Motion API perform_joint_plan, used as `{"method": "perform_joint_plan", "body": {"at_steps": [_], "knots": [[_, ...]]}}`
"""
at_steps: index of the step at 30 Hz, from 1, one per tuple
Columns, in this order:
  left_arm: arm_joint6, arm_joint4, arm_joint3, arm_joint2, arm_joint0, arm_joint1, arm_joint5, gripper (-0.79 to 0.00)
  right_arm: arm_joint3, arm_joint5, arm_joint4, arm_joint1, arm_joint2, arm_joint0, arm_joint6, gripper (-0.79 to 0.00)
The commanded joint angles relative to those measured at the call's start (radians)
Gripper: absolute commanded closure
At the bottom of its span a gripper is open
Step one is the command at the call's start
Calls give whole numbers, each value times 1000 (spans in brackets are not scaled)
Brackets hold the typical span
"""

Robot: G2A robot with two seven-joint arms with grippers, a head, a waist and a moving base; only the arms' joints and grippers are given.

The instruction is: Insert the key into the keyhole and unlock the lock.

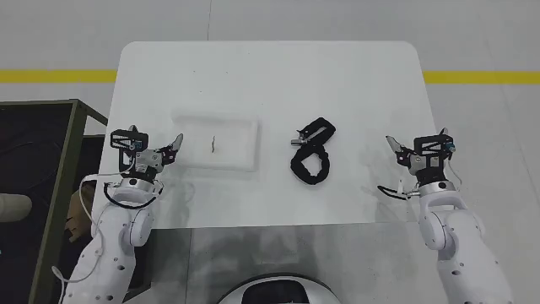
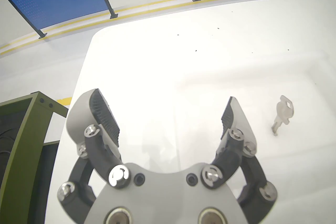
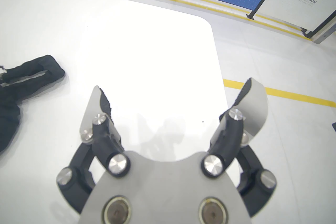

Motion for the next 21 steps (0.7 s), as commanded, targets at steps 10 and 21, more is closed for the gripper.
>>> {"method": "perform_joint_plan", "body": {"at_steps": [10,21], "knots": [[-906,-509,-114,-121,-292,17,-26,-785,0,0,0,0,0,0,0,-785],[-1534,-815,280,137,-788,55,168,-785,0,0,0,0,0,0,0,-785]]}}
